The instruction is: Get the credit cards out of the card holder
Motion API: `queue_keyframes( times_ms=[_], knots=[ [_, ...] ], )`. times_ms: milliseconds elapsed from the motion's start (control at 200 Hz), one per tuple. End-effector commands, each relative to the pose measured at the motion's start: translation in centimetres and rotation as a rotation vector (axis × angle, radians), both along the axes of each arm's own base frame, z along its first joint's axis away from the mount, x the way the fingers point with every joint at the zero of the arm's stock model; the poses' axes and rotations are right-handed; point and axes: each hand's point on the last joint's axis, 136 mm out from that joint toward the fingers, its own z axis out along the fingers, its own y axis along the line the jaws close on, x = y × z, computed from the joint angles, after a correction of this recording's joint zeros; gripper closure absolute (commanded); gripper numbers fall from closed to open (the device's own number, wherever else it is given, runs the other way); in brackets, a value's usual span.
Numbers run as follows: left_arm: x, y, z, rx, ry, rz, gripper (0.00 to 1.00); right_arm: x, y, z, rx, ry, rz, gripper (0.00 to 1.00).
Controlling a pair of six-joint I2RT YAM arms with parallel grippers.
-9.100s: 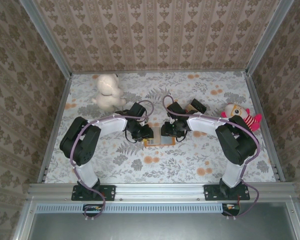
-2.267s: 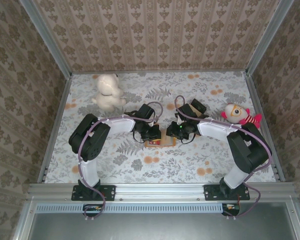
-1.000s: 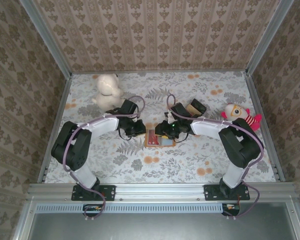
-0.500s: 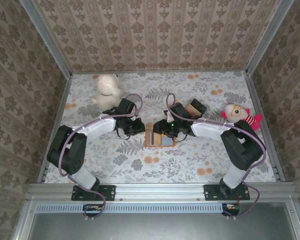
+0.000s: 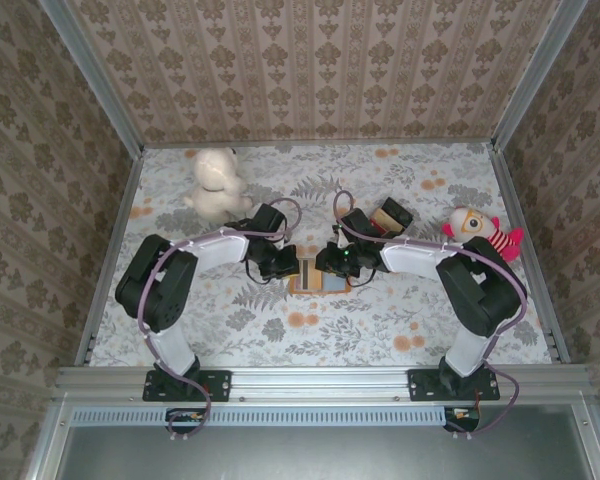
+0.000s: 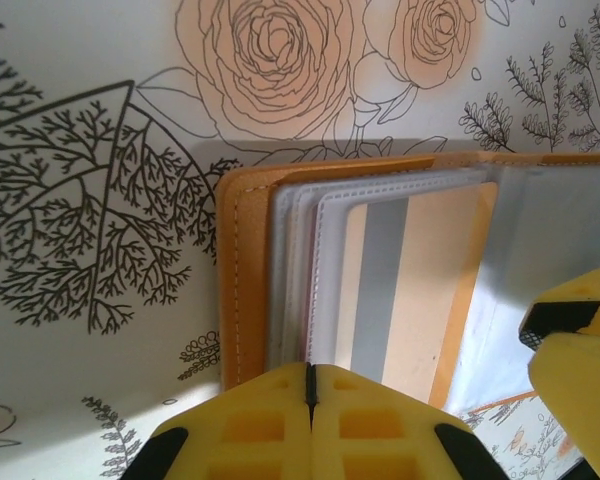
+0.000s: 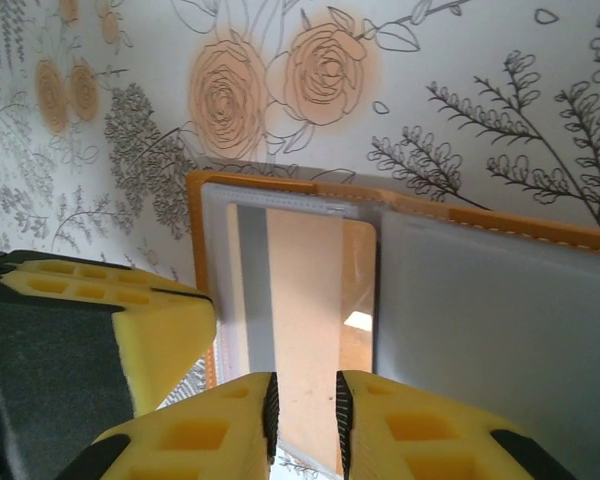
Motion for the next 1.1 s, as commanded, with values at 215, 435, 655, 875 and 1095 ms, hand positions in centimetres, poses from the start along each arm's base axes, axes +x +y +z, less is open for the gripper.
queue_keyframes(
  times_ms=[215,435,655,875,1095],
  knots=[
    [0.3,-1.2,0.8,-0.023,-0.029,-0.028,0.97,-0.5,-1.1,-2.8,-0.081,0.069,-0.012,0.78],
    [-0.4,-0.1,-0.9,0.045,0.01,-0.029,0.97,-0.7,-0.7,-3.3,-0.065,0.08,0.016,0.78],
    [-0.8,0.5,-1.7,0.077,0.025,-0.029,0.97,-0.8,0.3,-3.2,-0.018,0.081,0.053,0.8],
    [-1.2,1.3,-2.7,0.12,0.037,-0.017,0.97,-1.0,0.7,-3.0,0.004,0.081,0.077,0.83],
    [-1.5,1.6,-3.0,0.134,0.045,-0.017,0.98,-0.8,1.0,-2.6,0.027,0.073,0.078,0.89]
  ],
)
